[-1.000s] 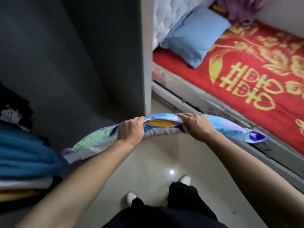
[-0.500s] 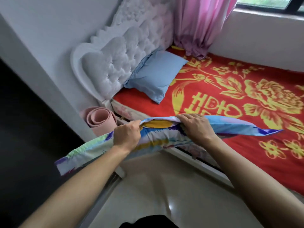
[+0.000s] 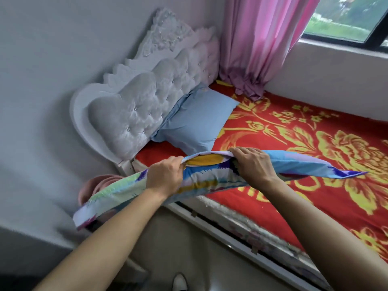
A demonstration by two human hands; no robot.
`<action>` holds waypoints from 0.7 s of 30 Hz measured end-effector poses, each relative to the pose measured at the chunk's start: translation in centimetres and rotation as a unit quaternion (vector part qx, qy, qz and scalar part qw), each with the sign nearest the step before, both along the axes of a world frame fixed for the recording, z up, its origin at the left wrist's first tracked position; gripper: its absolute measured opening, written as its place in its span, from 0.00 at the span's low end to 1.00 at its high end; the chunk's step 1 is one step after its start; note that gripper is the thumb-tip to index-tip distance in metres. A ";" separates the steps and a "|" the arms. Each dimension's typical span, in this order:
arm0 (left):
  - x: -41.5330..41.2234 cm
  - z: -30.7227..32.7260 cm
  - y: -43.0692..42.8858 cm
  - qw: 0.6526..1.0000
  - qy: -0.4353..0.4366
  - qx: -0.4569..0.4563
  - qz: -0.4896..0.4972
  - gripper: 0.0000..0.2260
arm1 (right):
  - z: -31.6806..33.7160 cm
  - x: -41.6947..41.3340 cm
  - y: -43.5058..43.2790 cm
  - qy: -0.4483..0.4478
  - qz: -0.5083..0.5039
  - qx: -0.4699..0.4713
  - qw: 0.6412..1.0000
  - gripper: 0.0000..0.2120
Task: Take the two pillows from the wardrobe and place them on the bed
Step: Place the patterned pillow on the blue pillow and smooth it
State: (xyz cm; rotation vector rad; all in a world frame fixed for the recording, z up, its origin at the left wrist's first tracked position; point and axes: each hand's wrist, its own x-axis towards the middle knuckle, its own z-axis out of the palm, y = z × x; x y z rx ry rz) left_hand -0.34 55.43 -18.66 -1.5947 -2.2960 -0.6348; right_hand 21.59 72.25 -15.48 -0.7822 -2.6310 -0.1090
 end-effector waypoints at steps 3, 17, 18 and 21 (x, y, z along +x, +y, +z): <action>-2.4 -0.7 3.6 0.998 -0.030 0.012 -0.053 0.20 | 0.9 -1.9 3.1 0.000 -0.015 -0.001 1.000 0.14; -9.3 -1.0 24.4 0.990 -0.034 -0.051 -0.128 0.29 | -0.2 -7.2 22.6 0.032 -0.073 0.036 0.996 0.17; -9.6 -0.7 26.0 0.990 -0.035 -0.050 -0.127 0.28 | -0.4 -7.7 24.3 0.040 -0.078 0.040 0.995 0.17; -11.0 0.1 30.5 0.993 -0.035 -0.034 -0.110 0.25 | -0.7 -9.8 29.4 0.067 -0.088 0.063 0.992 0.15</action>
